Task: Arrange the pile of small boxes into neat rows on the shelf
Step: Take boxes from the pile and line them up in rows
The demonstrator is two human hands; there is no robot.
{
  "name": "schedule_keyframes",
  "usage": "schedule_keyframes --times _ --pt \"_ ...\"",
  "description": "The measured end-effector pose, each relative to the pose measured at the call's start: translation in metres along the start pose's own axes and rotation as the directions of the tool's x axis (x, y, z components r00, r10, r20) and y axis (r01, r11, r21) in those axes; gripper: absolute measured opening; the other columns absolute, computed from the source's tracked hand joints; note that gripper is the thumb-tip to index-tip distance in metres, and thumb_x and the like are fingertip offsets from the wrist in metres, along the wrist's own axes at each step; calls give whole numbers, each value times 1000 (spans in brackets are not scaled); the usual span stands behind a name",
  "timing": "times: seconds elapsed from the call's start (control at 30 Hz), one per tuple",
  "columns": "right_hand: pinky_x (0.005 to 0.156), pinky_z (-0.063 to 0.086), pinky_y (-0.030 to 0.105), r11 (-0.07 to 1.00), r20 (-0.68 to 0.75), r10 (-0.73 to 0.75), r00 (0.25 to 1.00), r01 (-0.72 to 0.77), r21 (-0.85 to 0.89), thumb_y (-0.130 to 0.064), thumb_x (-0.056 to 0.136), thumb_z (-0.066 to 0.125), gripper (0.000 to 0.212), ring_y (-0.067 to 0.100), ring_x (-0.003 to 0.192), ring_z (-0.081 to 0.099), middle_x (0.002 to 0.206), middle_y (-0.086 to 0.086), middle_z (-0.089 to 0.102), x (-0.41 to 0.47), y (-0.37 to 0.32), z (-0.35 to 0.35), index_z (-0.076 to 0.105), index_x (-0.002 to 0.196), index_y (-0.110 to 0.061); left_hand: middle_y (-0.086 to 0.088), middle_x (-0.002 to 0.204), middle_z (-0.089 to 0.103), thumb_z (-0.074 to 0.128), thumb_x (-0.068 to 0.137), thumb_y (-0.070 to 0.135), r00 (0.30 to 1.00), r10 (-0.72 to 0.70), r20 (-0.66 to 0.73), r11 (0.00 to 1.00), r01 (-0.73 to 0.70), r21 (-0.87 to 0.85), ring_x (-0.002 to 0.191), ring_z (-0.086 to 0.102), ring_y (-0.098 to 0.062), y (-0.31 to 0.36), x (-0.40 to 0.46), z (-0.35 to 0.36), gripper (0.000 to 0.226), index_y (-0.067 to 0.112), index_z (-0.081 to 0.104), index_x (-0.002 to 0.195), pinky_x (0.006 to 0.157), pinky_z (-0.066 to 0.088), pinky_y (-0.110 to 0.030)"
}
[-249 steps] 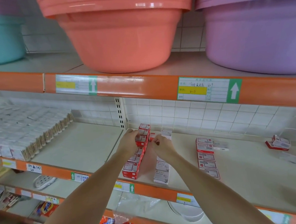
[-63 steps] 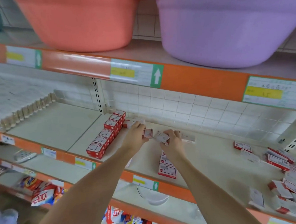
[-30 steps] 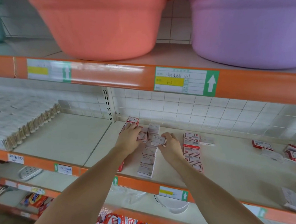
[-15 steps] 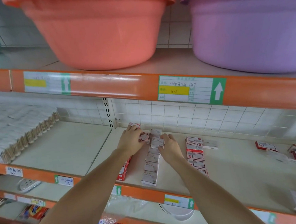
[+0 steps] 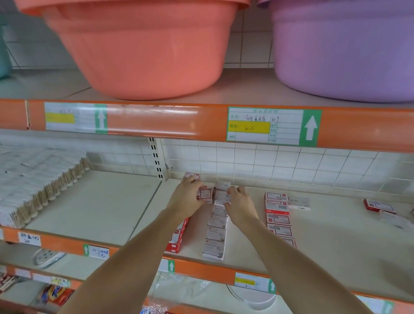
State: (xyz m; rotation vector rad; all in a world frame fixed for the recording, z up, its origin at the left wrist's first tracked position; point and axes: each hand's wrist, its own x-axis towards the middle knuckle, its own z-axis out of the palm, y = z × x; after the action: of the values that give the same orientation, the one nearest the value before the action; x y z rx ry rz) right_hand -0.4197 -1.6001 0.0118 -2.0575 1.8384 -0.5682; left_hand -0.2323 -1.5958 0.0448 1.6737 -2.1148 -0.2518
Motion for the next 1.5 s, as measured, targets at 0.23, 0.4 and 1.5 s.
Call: schedule_keyframes --times 0.23,0.4,1.5 --pt "97 45 37 998 -13 2 1000 -3 -67 -17 91 57 42 26 120 45 131 5 48 -8 -8 -7 50 132 -15 5 101 54 78 78 30 999 -34 -37 996 31 -86 91 54 -14 2 -8 -7 29 19 60 98 79 51 -34" --pt "94 44 37 993 -67 -120 991 120 -6 -17 91 55 37 29 120 44 129 8 48 -18 -29 -4 53 128 -13 11 88 51 74 79 41 994 -47 -95 993 37 -109 78 52 -11 3 -20 -16 27 23 56 88 68 47 -30" --pt "98 46 42 978 100 -210 973 206 42 -13 94 47 35 27 125 43 131 6 51 -32 -72 11 52 129 -15 11 111 44 57 86 15 926 -150 347 975 81 207 101 57 -14 -38 -60 -59 57 46 45 132 77 53 -35"
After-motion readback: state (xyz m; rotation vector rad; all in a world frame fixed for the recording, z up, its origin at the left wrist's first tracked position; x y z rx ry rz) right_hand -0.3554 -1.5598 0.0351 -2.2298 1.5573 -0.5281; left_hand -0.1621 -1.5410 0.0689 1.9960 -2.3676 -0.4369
